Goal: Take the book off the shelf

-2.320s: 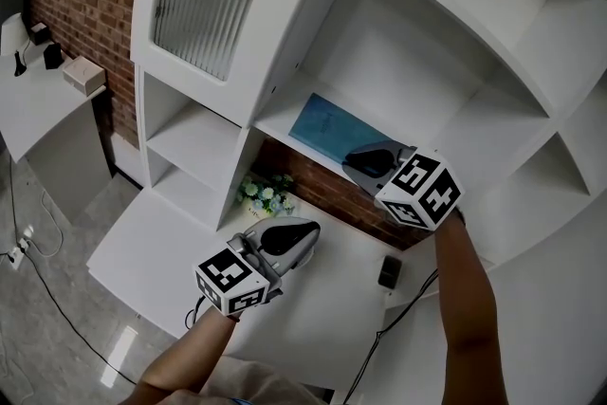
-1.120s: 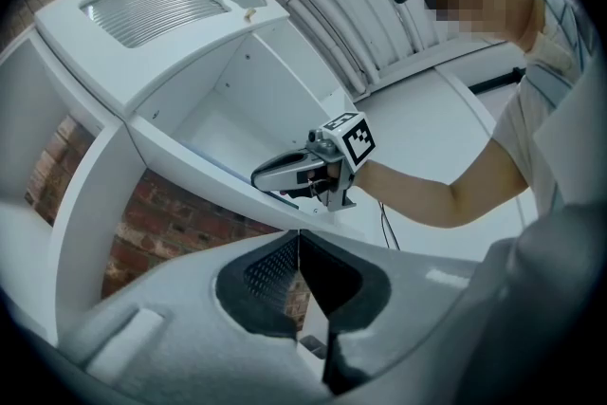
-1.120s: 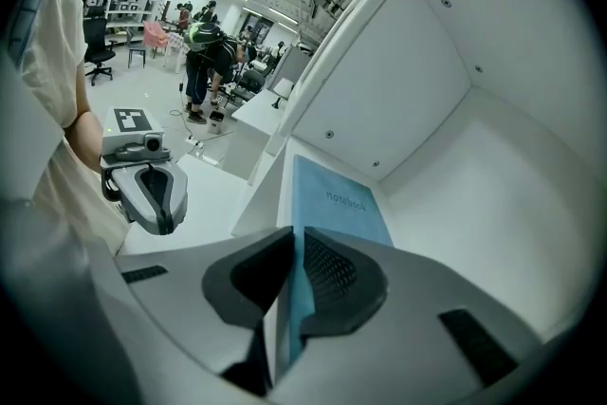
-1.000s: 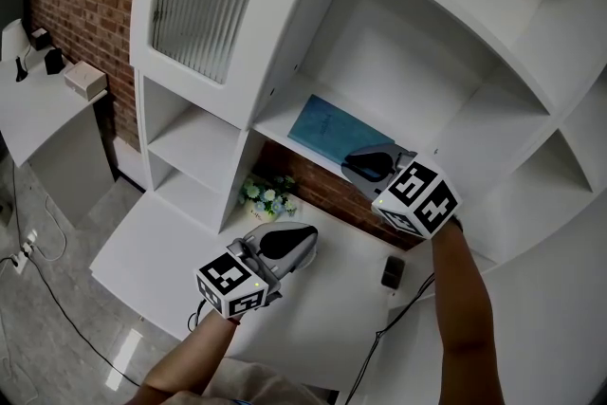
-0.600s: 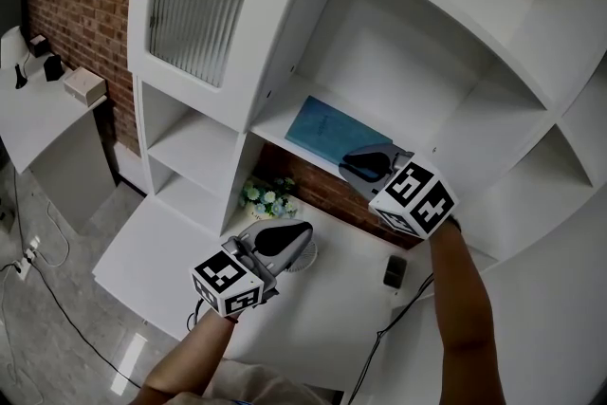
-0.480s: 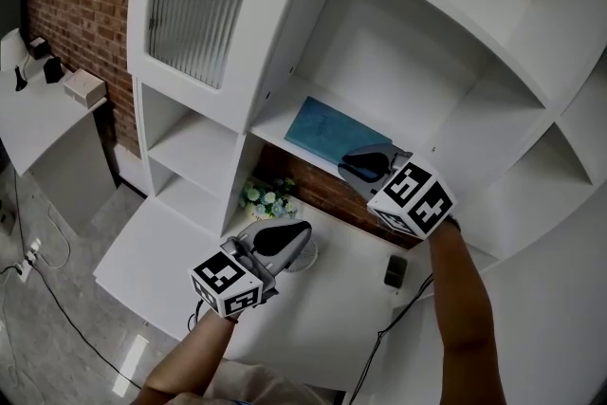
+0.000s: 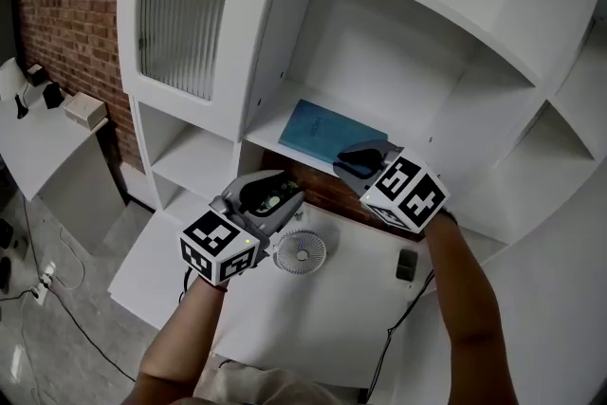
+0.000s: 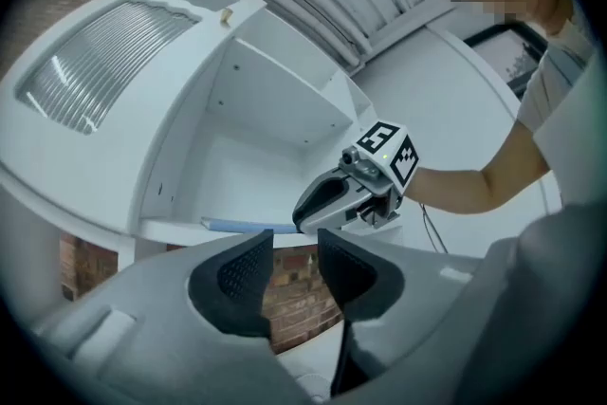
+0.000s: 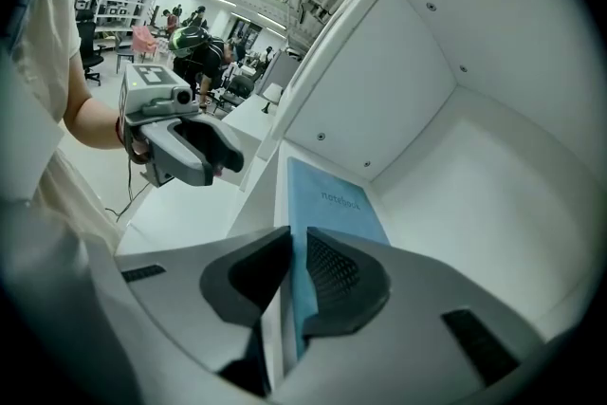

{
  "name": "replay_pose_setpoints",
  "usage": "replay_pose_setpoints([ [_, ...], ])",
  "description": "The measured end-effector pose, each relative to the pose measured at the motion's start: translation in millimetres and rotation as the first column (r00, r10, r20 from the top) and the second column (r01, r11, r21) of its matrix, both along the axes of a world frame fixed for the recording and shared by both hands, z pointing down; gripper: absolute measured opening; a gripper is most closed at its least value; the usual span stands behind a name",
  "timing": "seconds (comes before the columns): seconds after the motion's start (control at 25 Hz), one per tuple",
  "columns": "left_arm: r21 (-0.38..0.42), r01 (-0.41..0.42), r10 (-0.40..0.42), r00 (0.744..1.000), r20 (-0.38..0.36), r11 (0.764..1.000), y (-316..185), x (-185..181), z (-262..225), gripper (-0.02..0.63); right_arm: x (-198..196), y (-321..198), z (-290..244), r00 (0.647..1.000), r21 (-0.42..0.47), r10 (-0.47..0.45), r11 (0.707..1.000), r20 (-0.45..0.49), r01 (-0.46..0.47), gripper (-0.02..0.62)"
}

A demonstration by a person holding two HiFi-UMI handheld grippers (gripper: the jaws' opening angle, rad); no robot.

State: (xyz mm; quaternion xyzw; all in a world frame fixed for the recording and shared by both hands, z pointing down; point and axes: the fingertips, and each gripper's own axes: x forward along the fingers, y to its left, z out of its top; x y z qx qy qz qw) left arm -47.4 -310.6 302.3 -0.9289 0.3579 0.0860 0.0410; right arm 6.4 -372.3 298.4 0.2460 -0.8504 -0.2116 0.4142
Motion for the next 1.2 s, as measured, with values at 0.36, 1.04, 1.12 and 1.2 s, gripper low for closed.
replay_pose_setpoints([
  [0.36,0.027,0.102,-0.105,0.926,0.363,0.994,-34,-1,-13,0.223,0,1,0,1.000,-0.001,0.002,1.000,0.000,-0.002,0.064],
  [1.04,-0.188,0.233,-0.151,0.917,0.370,0.954,-75,-7,-7,0.250,2,0,1,1.000,-0.006,0.000,1.000,0.021,0.000,0.064],
  [1.12,-0.195,0.228,-0.148,0.923,0.356,0.954,-76,-6,-7,0.253,2,0,1,1.000,-0.007,-0.001,1.000,0.025,0.001,0.064],
  [1.2,-0.198,0.229,-0.151,0.926,0.345,0.953,-76,-6,-8,0.253,2,0,1,1.000,-0.008,-0.003,1.000,0.029,0.003,0.064],
])
